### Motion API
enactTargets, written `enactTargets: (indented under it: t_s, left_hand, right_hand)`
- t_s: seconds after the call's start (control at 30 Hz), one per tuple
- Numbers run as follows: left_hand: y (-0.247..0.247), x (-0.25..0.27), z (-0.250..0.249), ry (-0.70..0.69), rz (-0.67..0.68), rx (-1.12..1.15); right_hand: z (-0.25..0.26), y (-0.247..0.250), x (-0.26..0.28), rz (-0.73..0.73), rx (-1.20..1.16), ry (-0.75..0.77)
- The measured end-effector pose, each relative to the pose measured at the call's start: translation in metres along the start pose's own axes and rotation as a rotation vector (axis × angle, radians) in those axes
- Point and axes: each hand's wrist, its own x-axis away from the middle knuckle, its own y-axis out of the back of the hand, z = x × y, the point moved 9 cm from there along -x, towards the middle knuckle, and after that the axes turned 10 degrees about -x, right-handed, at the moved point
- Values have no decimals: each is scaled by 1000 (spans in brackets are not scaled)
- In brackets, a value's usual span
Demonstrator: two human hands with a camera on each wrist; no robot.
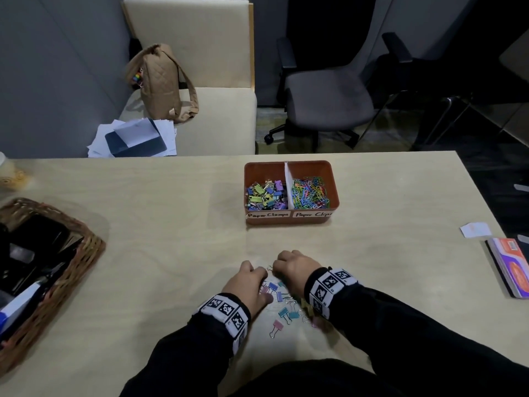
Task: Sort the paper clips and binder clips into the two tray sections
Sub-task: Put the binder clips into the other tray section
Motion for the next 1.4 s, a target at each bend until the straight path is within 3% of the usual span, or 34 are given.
enactTargets:
  t_s: [0.27, 0.57, 0.9, 1.1, 1.4]
  left_hand:
    - [0, -4, -7, 12, -45, -4]
    - [-3, -8, -3, 29, -22, -17]
    - [4, -4, -3, 3, -23, -261]
    - [5, -5, -4, -22, -15, -234]
    - [2, -8, -6, -43, -15, -252]
  right_hand:
    - [-2, -3, 1, 37, -59, -90]
    - [1, -6, 1, 59, -54, -63]
    - [3, -10, -2, 76, -5, -81]
    - [2, -11, 0, 72, 42, -99]
    - [-9, 9, 5, 14, -41, -225]
